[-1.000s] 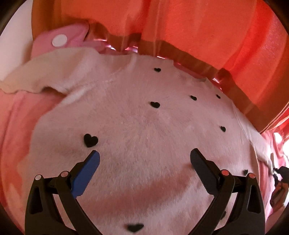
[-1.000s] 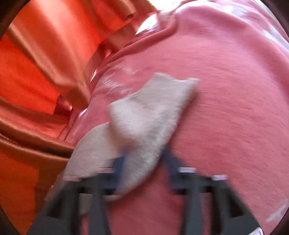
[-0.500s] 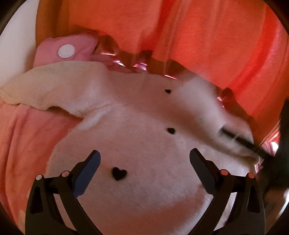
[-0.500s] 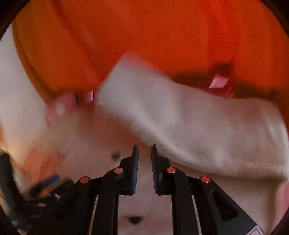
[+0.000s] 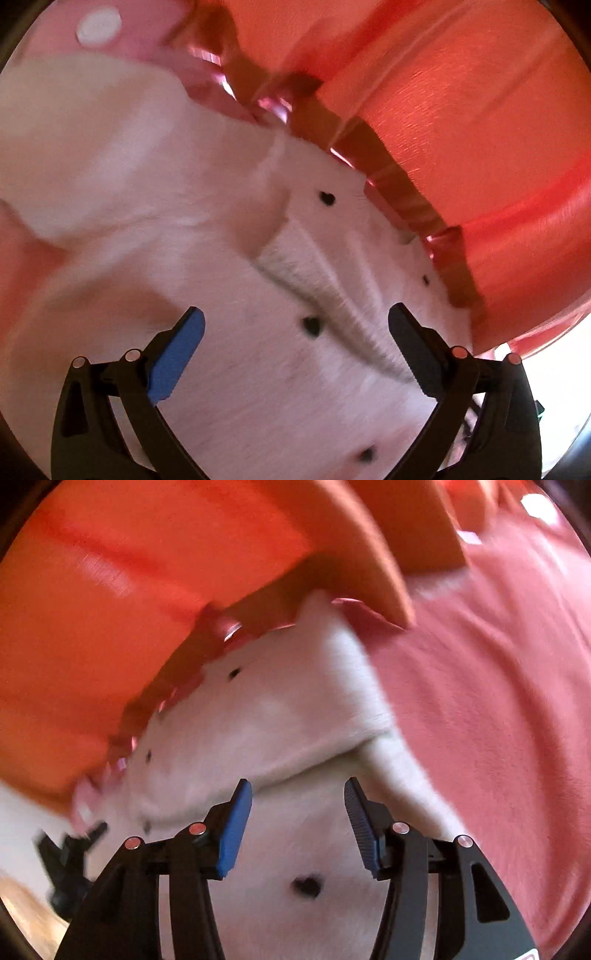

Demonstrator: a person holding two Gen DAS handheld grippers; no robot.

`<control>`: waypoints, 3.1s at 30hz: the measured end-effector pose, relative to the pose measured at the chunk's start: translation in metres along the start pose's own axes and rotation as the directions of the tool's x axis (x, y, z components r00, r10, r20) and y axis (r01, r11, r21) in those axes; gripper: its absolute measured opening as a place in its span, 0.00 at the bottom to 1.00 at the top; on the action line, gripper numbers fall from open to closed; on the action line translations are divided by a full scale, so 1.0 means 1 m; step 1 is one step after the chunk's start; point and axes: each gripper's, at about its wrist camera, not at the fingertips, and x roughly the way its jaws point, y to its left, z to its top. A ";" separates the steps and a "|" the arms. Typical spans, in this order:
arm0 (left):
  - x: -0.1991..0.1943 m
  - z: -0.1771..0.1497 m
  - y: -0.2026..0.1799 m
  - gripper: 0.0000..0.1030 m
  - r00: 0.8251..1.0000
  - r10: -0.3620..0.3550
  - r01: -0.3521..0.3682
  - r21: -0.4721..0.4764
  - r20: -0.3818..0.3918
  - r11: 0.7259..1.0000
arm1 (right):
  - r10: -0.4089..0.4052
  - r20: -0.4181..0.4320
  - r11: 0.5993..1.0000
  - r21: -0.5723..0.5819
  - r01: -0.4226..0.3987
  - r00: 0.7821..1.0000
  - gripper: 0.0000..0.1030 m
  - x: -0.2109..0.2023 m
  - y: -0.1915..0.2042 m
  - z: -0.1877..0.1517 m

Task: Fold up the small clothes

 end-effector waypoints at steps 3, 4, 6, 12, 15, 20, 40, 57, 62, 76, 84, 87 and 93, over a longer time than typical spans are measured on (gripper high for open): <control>0.024 0.004 -0.006 0.94 1.000 -0.005 0.004 -0.056 -0.015 0.998 | 0.044 -0.001 0.998 0.043 -0.044 0.999 0.51 0.009 -0.012 0.010; 0.026 0.005 -0.010 0.93 1.000 0.013 -0.013 -0.046 0.000 0.999 | 0.060 0.004 0.997 0.051 -0.060 0.998 0.51 0.011 -0.014 0.015; 0.031 0.005 -0.020 0.72 0.999 0.044 -0.044 -0.011 0.025 0.999 | 0.075 0.014 0.994 0.073 -0.076 0.997 0.51 0.016 -0.016 0.021; 0.020 0.018 -0.024 0.08 0.998 -0.024 0.024 -0.008 0.066 1.000 | 0.091 0.152 0.989 -0.130 -0.072 0.984 0.08 -0.016 0.018 0.027; 0.012 0.013 -0.022 0.08 0.995 0.042 -0.046 0.049 0.091 0.998 | 0.033 0.144 0.984 -0.177 -0.007 0.989 0.08 -0.009 0.023 0.022; 0.034 0.000 -0.003 0.08 0.994 0.104 -0.104 0.018 0.039 0.994 | -0.039 0.068 0.995 -0.089 0.045 0.997 0.06 0.009 -0.001 0.022; -0.150 0.057 0.168 0.86 0.869 0.408 -0.320 -0.312 0.279 0.895 | -0.060 0.108 0.886 -0.452 0.103 0.992 0.37 -0.053 0.120 -0.091; -0.161 0.147 0.137 0.06 0.802 0.416 -0.378 -0.176 0.428 0.909 | -0.125 0.046 0.856 -0.501 0.131 0.991 0.41 -0.001 0.139 -0.118; -0.134 0.100 -0.032 0.07 0.887 0.122 -0.227 0.191 0.445 0.955 | -0.112 0.063 0.874 -0.469 0.128 0.992 0.41 -0.007 0.136 -0.109; 0.012 -0.054 -0.061 0.58 0.970 0.223 -0.241 0.321 0.093 0.916 | -0.138 0.046 0.882 -0.449 0.144 0.989 0.60 0.000 0.116 -0.069; -0.014 0.010 0.024 0.69 0.967 0.227 -0.227 -0.009 0.117 0.974 | -0.090 0.048 0.908 -0.406 0.102 0.995 0.60 0.035 0.120 -0.048; -0.015 0.023 0.041 0.66 0.968 0.221 -0.216 -0.052 0.118 0.975 | -0.096 0.038 0.942 -0.321 0.103 0.995 0.60 0.045 0.106 -0.037; -0.013 0.038 0.051 0.66 0.972 0.191 -0.175 -0.121 0.135 0.977 | -0.022 0.009 0.963 -0.267 0.023 1.000 0.59 0.057 0.102 -0.023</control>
